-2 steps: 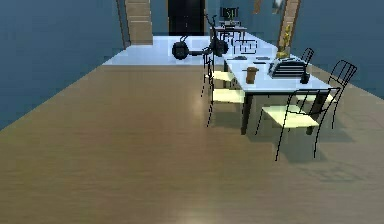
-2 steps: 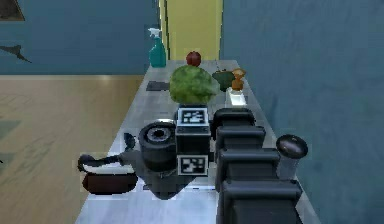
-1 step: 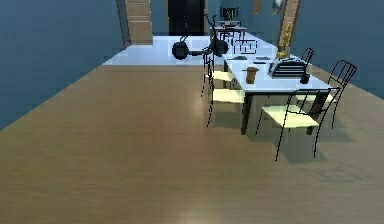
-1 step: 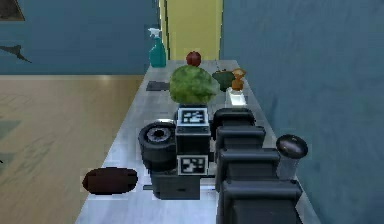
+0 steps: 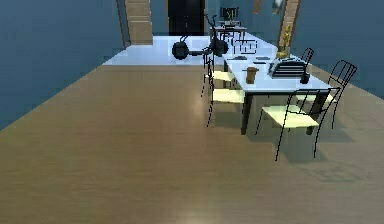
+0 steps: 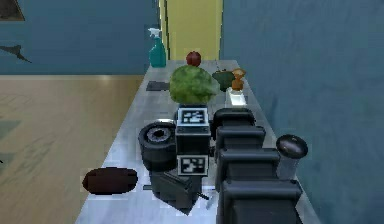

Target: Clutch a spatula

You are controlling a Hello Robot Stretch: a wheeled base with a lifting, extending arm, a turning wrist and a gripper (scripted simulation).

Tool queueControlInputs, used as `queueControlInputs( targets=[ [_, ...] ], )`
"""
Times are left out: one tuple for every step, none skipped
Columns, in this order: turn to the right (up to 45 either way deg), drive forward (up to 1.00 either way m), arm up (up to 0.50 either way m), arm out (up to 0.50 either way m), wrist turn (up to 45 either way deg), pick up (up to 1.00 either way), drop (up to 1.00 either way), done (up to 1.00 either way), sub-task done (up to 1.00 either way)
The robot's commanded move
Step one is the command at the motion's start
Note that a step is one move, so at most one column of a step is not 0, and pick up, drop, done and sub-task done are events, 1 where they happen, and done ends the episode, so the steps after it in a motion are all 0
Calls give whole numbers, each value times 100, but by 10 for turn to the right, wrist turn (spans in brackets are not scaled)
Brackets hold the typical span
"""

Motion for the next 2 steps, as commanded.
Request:
queueControlInputs(
  targets=[
    [0,0,-16,0,0,0,0,0,0],
    [0,0,0,0,0,100,0,0,0]
  ],
)
